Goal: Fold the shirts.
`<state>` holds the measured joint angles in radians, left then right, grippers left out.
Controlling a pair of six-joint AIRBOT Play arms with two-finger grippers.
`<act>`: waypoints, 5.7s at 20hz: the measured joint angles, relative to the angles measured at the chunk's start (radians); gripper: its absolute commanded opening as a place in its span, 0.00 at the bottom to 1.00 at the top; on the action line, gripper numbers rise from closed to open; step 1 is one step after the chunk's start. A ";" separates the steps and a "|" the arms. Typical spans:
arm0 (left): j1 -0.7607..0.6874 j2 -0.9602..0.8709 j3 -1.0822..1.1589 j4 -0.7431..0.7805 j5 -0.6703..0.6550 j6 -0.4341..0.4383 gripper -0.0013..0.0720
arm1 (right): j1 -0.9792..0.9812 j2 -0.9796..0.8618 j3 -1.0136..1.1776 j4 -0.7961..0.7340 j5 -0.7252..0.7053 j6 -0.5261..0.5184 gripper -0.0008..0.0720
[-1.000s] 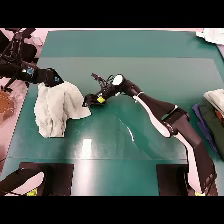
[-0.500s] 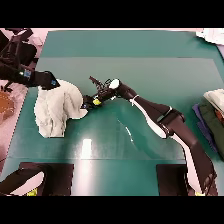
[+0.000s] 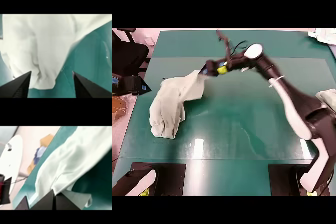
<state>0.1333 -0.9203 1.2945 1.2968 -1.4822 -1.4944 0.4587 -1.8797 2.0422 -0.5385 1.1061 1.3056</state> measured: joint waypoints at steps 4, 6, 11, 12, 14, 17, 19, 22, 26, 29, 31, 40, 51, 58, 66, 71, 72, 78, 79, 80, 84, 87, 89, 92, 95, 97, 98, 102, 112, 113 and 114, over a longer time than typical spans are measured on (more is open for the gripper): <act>0.011 0.004 -0.168 -0.103 0.019 0.005 0.85 | -0.127 0.166 0.000 -0.186 0.105 0.012 0.04; 0.012 0.005 -0.274 -0.138 0.039 0.013 0.85 | -0.188 0.245 0.000 -0.280 0.186 0.019 0.04; 0.014 0.005 -0.523 -0.269 0.193 0.048 0.85 | -0.317 0.412 -0.090 -0.393 0.319 0.035 0.04; 0.014 0.003 -0.561 -0.320 0.240 0.066 0.85 | -0.342 0.449 -0.132 -0.405 0.326 0.037 0.04; 0.011 -0.013 -0.627 -0.467 0.336 0.136 0.85 | -0.368 0.510 -0.225 -0.415 0.336 0.038 0.04; 0.008 -0.083 -0.677 -0.729 0.438 0.288 0.85 | -0.386 0.587 -0.362 -0.425 0.319 0.029 0.04; -0.017 -0.140 -0.691 -0.852 0.481 0.369 0.85 | -0.383 0.626 -0.444 -0.426 0.292 0.025 0.04; -0.095 -0.216 -0.701 -0.953 0.575 0.433 0.85 | -0.372 0.663 -0.534 -0.426 0.251 0.021 0.04; -0.214 -0.299 -0.704 -1.059 0.725 0.466 0.85 | -0.357 0.681 -0.580 -0.423 0.224 0.018 0.04; -0.257 -0.349 -0.704 -1.105 0.792 0.476 0.84 | -0.355 0.685 -0.591 -0.423 0.215 0.017 0.04; -0.271 -0.368 -0.704 -1.123 0.819 0.478 0.66 | -0.354 0.686 -0.594 -0.423 0.214 0.014 0.04; -0.286 -0.384 -0.621 -1.167 0.811 0.578 0.05 | -0.356 0.690 -0.597 -0.423 0.192 0.009 0.04; -0.092 -0.106 -0.090 -0.945 0.501 0.582 0.05 | -0.500 0.965 -0.596 -0.422 -0.089 0.009 0.04; -0.027 0.049 0.192 -0.872 0.160 0.463 0.05 | -0.536 1.216 -0.596 -0.421 -0.138 0.009 0.04; -0.033 0.084 0.197 -0.804 -0.094 0.276 0.05 | -0.539 1.349 -0.662 -0.420 -0.129 0.009 0.04; -0.143 0.049 -0.114 -0.682 0.103 0.254 0.05 | -0.518 1.215 -0.874 -0.360 -0.144 0.000 0.04; -0.169 0.030 -0.188 -0.673 0.159 0.252 0.05 | -0.502 1.172 -0.918 -0.357 -0.166 -0.001 0.04; -0.251 -0.143 -0.461 -0.672 0.566 0.247 0.05 | -0.383 0.858 -1.049 -0.330 -0.383 -0.008 0.04; -0.256 -0.166 -0.475 -0.684 0.634 0.247 0.05 | -0.368 0.808 -1.046 -0.330 -0.412 -0.008 0.04; -0.258 -0.183 -0.485 -0.702 0.701 0.252 0.05 | -0.355 0.758 -1.036 -0.329 -0.434 -0.009 0.04; -0.264 -0.216 -0.499 -0.760 0.905 0.312 0.57 | -0.332 0.598 -0.951 -0.328 -0.481 -0.010 0.14; -0.264 -0.224 -0.478 -0.780 0.962 0.375 1.00 | -0.336 0.527 -0.866 -0.338 -0.492 -0.023 0.75; -0.264 -0.226 -0.438 -0.758 0.945 0.419 1.00 | -0.357 0.505 -0.809 -0.367 -0.489 -0.028 0.80; -0.265 -0.227 -0.341 -0.600 0.816 0.452 1.00 | -0.419 0.505 -0.734 -0.417 -0.425 -0.032 0.80; -0.264 -0.227 -0.246 -0.354 0.618 0.448 1.00 | -0.511 0.548 -0.712 -0.446 -0.343 -0.032 0.80; -0.264 -0.227 -0.212 -0.199 0.484 0.414 1.00 | -0.571 0.598 -0.741 -0.457 -0.307 -0.031 0.80; -0.264 -0.227 -0.206 -0.138 0.429 0.395 1.00 | -0.600 0.631 -0.769 -0.458 -0.293 -0.031 0.80; -0.264 -0.227 -0.230 -0.003 0.277 0.448 0.89 | -0.697 0.776 -0.930 -0.464 -0.281 -0.030 0.80; -0.265 -0.240 -0.416 -0.290 0.463 1.439 0.52 | -0.775 1.024 -1.277 -0.459 -0.370 -0.031 0.80; -0.265 -0.253 -0.428 -0.324 0.485 1.522 0.63 | -0.776 1.031 -1.289 -0.458 -0.375 -0.031 0.80; -0.265 -0.272 -0.439 -0.356 0.504 1.592 0.68 | -0.777 1.035 -1.297 -0.457 -0.382 -0.031 0.80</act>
<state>-0.1314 -1.1919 0.8555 0.9409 -0.9787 0.0975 -0.3180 -0.8444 0.7448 -0.9958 0.7242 1.2751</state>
